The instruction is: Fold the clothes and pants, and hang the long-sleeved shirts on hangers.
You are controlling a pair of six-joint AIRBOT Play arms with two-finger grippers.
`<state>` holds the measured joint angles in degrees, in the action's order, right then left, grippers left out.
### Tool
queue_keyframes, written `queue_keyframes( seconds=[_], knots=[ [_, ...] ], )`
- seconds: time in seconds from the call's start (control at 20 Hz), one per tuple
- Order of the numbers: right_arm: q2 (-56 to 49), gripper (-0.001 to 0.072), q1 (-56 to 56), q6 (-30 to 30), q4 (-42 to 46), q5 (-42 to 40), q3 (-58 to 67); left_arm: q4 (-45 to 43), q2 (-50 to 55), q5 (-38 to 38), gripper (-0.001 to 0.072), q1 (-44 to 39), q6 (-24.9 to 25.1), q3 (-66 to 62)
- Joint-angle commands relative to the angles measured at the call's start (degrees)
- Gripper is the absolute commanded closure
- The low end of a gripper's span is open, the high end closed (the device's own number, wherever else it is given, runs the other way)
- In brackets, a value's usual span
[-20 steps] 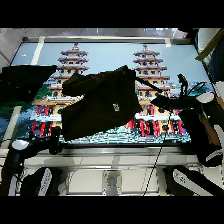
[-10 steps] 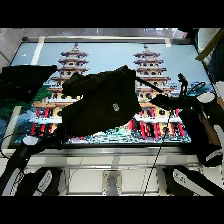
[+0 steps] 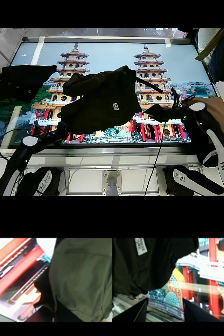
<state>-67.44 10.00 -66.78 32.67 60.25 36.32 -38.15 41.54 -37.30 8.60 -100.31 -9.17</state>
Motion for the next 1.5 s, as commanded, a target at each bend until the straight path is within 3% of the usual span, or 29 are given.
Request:
queue_keyframes(
  seconds=[0.0, 0.15, 0.5, 0.75, 0.8, 0.85, 0.9, 1.05, 1.2, 1.3, 1.45],
  knots=[
    [-6.1, 0.0230, -0.1, 5.7, -13.7, -5.5, -5.2, 0.1, -0.7, -1.0, 0.0699, -0.1, 4.3, -0.2],
    [-13.5, 0.0231, -2.9, 12.5, -22.4, -7.5, -2.3, 0.1, -0.7, -1.6, 0.0699, 0.0, 6.9, -0.2],
    [-21.4, 0.0232, -8.6, 9.7, -22.6, -16.2, 4.5, 0.1, -0.7, -1.6, 0.0700, -0.1, 9.1, -0.2],
    [-21.9, 0.0292, -9.0, 8.7, -22.9, -19.4, 7.8, 0.0, -0.7, -1.5, 0.0700, -0.1, 9.9, -0.2],
    [-21.9, 0.0431, -9.2, 8.7, -22.9, -19.7, 8.6, 0.0, -0.7, -1.5, 0.0699, -0.1, 10.0, -0.2],
    [-21.9, 0.0654, -9.4, 8.9, -22.8, -19.7, 9.4, 0.0, -0.7, -1.5, 0.0700, 0.0, 10.0, -0.2],
    [-21.9, 0.0693, -9.6, 9.3, -22.7, -19.0, 10.3, 0.0, -0.7, -1.5, 0.0699, 0.0, 11.3, -0.2],
    [-20.6, 0.0694, -8.7, 10.8, -19.4, -8.8, 15.0, -2.6, -0.8, -1.8, 0.0701, 0.0, 16.6, -2.8],
    [-12.9, 0.0694, -7.3, 10.2, -16.7, 6.4, 20.8, -10.0, -2.9, -8.6, 0.0701, 0.0, 16.9, -13.4],
    [-3.4, 0.0694, -7.2, 5.9, -15.2, 15.2, 25.2, -16.4, -6.6, -15.5, 0.0701, 0.0, 16.8, -24.8],
    [11.1, 0.0694, -7.5, -5.1, -9.8, 19.5, 33.8, -25.2, -12.9, -20.8, 0.0701, 0.0, 16.8, -45.4]
  ],
)
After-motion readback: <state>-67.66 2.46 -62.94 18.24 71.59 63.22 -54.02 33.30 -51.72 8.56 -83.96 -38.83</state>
